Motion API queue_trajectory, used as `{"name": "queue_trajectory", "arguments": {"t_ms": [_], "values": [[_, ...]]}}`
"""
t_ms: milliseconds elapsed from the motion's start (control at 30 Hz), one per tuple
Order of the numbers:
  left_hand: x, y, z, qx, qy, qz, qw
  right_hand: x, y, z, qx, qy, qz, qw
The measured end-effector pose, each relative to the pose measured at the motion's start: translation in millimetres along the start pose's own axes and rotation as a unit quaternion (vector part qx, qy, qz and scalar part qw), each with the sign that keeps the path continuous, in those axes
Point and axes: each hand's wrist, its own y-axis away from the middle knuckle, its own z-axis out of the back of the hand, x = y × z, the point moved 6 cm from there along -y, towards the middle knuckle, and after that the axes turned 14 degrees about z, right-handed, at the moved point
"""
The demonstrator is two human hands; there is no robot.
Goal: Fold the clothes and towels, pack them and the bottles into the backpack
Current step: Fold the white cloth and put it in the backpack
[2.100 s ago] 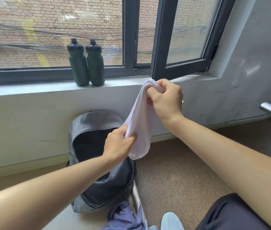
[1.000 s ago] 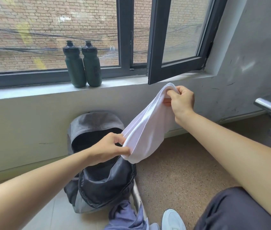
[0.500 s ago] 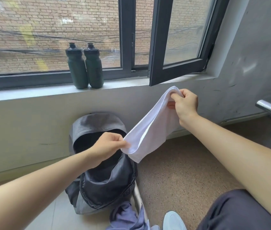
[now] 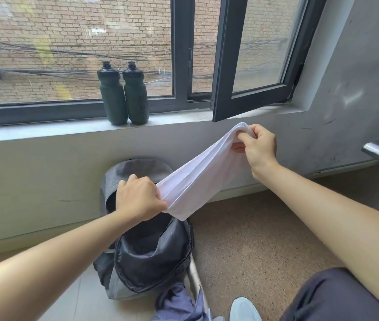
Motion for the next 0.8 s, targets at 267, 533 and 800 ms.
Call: {"name": "queue_trajectory", "arguments": {"t_ms": [267,533,800], "values": [[17.0,-9.5,-17.2,0.158,0.132,-0.021,0.978,-6.1,0.4,-10.9,0.059,0.042,0.028,0.997],[33.5,-12.8,-24.4,0.269,0.291,0.101,0.913,-18.3,-5.0,-2.5,0.108,0.17,0.037,0.979],[42.7,-19.1,-27.7,0.303,0.372,0.123,0.869,-8.1,-4.7,-2.6,0.135,0.18,0.076,0.971]]}}
